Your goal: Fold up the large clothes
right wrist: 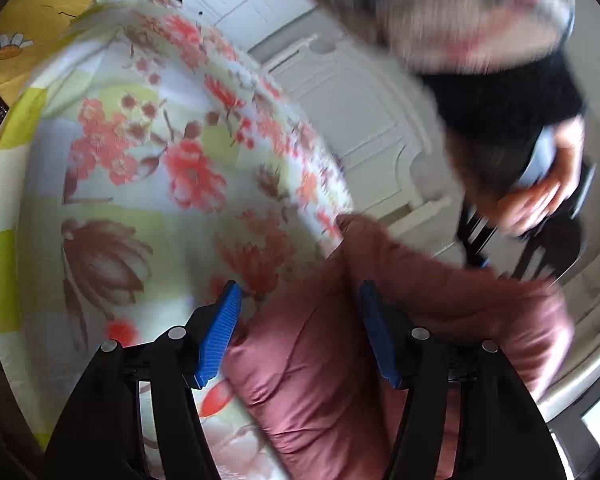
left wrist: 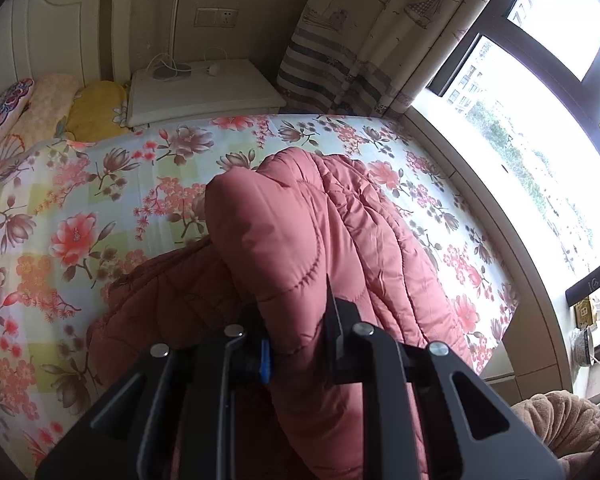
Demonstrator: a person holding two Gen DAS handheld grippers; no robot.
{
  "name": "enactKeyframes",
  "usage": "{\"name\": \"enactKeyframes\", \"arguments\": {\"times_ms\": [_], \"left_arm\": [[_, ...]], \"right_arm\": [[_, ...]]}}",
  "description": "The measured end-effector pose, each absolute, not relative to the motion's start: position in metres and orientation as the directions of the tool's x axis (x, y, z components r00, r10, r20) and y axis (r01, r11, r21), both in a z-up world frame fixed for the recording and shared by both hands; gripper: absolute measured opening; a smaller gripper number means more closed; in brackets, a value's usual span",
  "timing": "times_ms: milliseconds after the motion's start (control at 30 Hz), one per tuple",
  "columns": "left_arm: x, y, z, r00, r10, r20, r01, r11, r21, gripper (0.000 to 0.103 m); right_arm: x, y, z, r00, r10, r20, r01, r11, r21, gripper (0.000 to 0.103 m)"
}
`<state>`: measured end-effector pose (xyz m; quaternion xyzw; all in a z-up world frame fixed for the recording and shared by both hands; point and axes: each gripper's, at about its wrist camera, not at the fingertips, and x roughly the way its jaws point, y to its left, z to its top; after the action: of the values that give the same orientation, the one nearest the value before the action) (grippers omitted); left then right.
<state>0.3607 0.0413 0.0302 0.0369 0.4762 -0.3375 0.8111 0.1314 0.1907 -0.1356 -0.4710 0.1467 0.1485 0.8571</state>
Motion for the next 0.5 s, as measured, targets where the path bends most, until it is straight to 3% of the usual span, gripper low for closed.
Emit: {"name": "enactKeyframes", "arguments": {"times_ms": [167, 333, 500], "left_arm": [[0.344, 0.066, 0.024, 0.399, -0.496, -0.771, 0.569, 0.793, -0.216, 0.018], [0.312, 0.093, 0.023, 0.519, -0.513, -0.684, 0.544, 0.815, -0.199, 0.018], [0.295, 0.136, -0.022, 0.568, -0.626, -0.534, 0.462, 0.780, -0.423, 0.019]], "right_arm": [[0.156, 0.167, -0.128, 0.866, 0.072, -0.495, -0.430, 0.614, -0.662, 0.055], [0.164, 0.163, -0.125, 0.847, 0.052, -0.529, -0.431, 0.650, -0.626, 0.055], [0.164, 0.163, -0.126, 0.846, 0.044, -0.531, -0.425, 0.657, -0.623, 0.055]]}}
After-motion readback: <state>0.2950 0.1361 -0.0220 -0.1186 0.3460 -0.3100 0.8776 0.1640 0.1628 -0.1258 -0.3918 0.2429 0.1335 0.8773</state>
